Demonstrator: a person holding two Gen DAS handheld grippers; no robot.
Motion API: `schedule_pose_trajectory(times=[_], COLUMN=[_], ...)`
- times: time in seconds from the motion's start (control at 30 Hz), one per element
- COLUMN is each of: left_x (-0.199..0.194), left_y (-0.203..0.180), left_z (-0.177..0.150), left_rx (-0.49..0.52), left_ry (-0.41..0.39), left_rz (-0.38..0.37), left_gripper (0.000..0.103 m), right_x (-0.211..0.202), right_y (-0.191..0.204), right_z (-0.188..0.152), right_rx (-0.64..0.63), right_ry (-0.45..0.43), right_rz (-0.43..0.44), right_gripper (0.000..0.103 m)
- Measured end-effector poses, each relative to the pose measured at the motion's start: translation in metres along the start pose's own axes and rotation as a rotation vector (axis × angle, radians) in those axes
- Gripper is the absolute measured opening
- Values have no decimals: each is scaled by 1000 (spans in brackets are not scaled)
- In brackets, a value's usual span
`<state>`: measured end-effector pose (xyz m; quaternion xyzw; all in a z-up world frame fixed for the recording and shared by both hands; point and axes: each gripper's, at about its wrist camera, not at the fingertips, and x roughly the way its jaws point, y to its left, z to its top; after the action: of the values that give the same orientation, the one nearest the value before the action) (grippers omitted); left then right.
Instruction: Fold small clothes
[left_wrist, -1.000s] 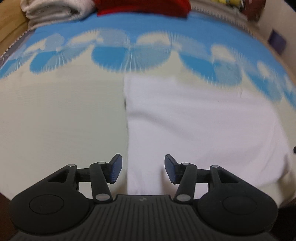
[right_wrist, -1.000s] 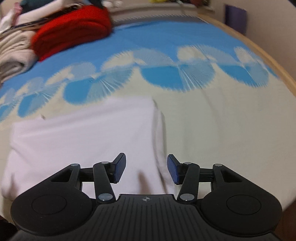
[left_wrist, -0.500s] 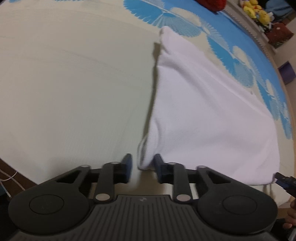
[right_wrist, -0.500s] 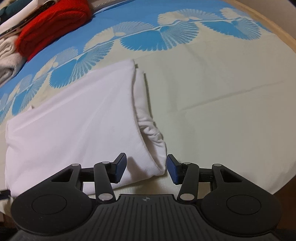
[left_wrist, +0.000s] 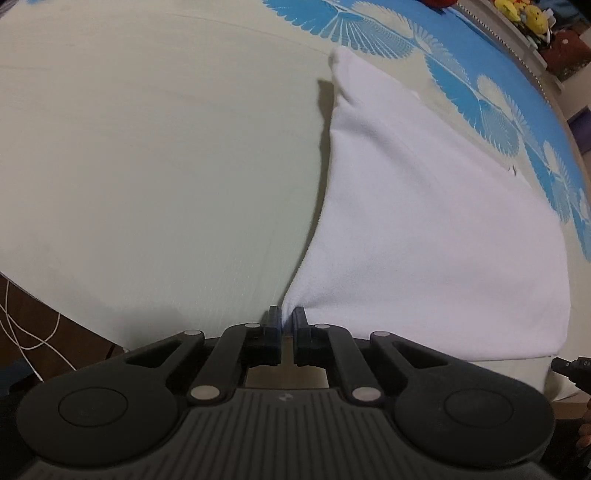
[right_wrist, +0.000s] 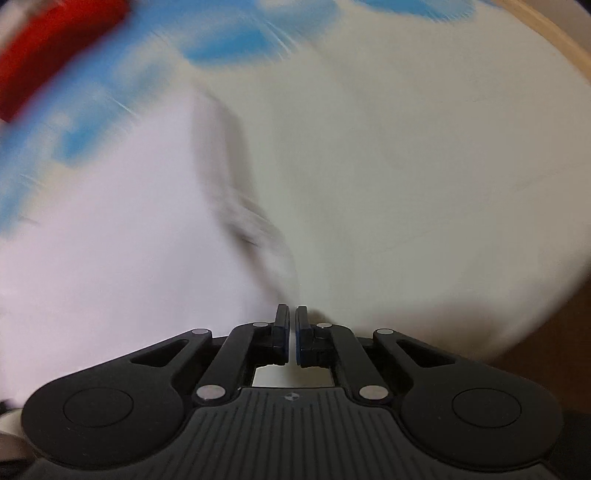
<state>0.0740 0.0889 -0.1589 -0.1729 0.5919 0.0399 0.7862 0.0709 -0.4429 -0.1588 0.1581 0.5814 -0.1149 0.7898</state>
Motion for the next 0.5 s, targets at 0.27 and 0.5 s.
schedule_pose_trajectory(times=[0.27, 0.5], left_x=[-22, 16], left_y=[-38, -45], left_z=[3, 0], left_rx=[177, 238], left_ry=[-187, -89], left_rz=[-4, 119], left_gripper=[16, 16], right_x=[-55, 1], right_y=[16, 34], right_z=[-1, -5], right_rx=[-124, -179], right_ry=[-362, -129], right_rz=[106, 97], right_gripper=[24, 25])
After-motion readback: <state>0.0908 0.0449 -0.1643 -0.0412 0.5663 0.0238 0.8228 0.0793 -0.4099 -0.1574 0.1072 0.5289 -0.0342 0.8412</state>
